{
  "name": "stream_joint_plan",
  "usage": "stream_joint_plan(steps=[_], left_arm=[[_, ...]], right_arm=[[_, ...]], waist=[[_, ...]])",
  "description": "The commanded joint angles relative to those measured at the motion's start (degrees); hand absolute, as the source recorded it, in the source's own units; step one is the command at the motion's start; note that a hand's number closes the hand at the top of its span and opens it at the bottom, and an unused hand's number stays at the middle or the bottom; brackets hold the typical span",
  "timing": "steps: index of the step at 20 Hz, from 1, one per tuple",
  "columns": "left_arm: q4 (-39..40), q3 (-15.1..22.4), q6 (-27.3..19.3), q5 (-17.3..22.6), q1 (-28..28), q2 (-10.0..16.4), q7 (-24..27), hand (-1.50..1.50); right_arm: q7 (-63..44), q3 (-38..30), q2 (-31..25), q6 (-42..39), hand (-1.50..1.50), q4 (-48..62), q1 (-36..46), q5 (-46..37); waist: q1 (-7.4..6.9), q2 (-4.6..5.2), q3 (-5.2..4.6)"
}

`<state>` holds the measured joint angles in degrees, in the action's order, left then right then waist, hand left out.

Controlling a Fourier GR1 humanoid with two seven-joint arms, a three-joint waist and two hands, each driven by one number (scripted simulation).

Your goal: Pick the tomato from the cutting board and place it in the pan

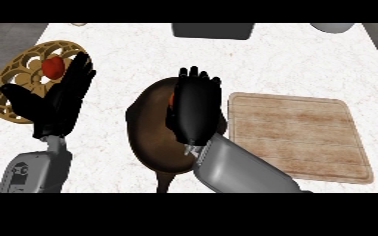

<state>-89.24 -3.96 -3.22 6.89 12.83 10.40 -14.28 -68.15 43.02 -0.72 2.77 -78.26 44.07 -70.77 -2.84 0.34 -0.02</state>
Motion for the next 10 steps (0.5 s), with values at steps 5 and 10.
stream_joint_plan(steps=[5,10], left_arm=[[-1.06,0.24,-0.32,-0.07,0.3,-0.34,-1.17,0.0],[0.46,-0.64,0.03,0.02,-0.9,-0.24,1.22,0.0]], right_arm=[[-7.41,0.12,0.69,11.22,1.5,11.75,-2.9,4.9],[-5.86,-6.48,0.69,22.16,-1.5,12.02,-9.55,8.94]], waist=[[0.52,0.1,0.03],[0.57,0.41,0.11]])
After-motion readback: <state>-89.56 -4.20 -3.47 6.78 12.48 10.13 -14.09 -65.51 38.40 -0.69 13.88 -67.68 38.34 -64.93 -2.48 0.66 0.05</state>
